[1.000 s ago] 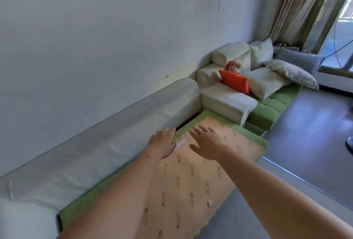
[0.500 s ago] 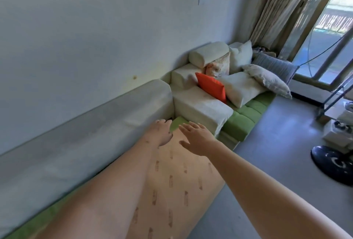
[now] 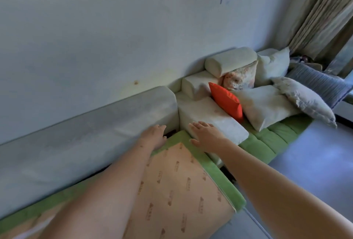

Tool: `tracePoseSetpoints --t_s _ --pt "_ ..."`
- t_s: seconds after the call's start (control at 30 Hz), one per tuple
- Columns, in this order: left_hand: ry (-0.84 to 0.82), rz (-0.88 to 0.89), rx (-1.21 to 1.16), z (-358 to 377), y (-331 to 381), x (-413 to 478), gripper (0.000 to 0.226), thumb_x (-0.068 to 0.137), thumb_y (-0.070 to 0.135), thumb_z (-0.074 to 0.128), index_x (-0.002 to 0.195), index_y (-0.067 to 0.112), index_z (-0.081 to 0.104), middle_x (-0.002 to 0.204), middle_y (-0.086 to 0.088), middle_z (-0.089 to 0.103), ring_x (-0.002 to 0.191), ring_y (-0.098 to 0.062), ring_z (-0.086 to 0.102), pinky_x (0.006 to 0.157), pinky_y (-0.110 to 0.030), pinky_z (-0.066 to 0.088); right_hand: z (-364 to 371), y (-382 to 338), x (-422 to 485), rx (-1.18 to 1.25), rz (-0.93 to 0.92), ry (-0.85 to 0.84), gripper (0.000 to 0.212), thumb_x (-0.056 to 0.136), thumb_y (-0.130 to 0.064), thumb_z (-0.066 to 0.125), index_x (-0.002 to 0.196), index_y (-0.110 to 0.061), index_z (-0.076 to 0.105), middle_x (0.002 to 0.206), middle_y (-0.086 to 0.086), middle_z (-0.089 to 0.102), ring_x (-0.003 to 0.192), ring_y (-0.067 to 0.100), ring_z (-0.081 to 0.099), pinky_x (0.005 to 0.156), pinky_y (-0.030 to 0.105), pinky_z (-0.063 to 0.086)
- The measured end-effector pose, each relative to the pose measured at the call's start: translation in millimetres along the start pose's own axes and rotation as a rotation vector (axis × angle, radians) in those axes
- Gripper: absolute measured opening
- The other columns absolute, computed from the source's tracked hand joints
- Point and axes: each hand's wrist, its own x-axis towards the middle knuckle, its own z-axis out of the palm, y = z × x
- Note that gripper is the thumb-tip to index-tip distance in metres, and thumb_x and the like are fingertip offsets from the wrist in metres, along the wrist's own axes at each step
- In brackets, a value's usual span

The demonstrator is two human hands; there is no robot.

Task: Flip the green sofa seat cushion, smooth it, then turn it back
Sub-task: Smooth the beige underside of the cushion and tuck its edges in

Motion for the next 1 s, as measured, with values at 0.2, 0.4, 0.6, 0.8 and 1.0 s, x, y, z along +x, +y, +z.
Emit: tracePoseSetpoints --t_s 0.2,0.4,0.6,0.8,1.0 --pt "-0.031 -0.142 -0.078 15.0 53.7 36.4 0.053 0.102 0.030 0.042 0.152 0.016 0.034 0.148 -0.011 0.042 0.129 -0.032 0.047 0.100 -0.044 0.045 2.2 94.2 44.3 -0.035 -0.152 -0.104 0.072 0.101 -0.049 0.042 0.159 -0.019 0.013 0.164 0.001 0.020 0.151 0.022 0.019 0.120 0.038 0.022" --pt "-0.043 -0.285 -0.115 18.2 59.9 65.7 0.049 0.101 0.028 0.042 0.147 0.014 0.039 0.143 -0.012 0.045 0.126 -0.032 0.049 0.099 -0.046 0.047 9.1 129.7 92.5 -0.036 -0.249 -0.167 0.071 0.103 -0.050 0.039 0.159 -0.017 0.011 0.163 0.001 0.023 0.149 0.022 0.022 0.118 0.039 0.024" --pt "-0.059 -0.374 -0.193 31.9 36.0 113.9 0.053 0.102 0.031 0.043 0.152 0.015 0.034 0.149 -0.010 0.042 0.131 -0.030 0.046 0.100 -0.039 0.045 31.3 147.9 136.9 -0.042 -0.293 -0.248 0.068 0.103 -0.048 0.038 0.159 -0.018 0.014 0.162 0.003 0.027 0.148 0.023 0.025 0.120 0.039 0.023" --pt "-0.067 -0.443 -0.242 50.4 0.2 169.5 0.048 0.101 0.032 0.042 0.146 0.013 0.040 0.143 -0.012 0.049 0.125 -0.031 0.050 0.097 -0.041 0.045 48.0 154.1 196.3 -0.081 -0.299 -0.322 0.068 0.104 -0.050 0.036 0.159 -0.019 0.013 0.162 0.003 0.028 0.147 0.024 0.027 0.119 0.040 0.023" --pt "-0.102 -0.460 -0.231 98.3 -16.4 245.1 0.046 0.101 0.033 0.041 0.144 0.016 0.043 0.137 -0.009 0.050 0.122 -0.030 0.049 0.099 -0.043 0.043 111.3 152.9 266.9 -0.044 -0.329 -0.418 0.066 0.103 -0.050 0.036 0.159 -0.021 0.015 0.161 0.002 0.028 0.147 0.023 0.027 0.120 0.040 0.023"
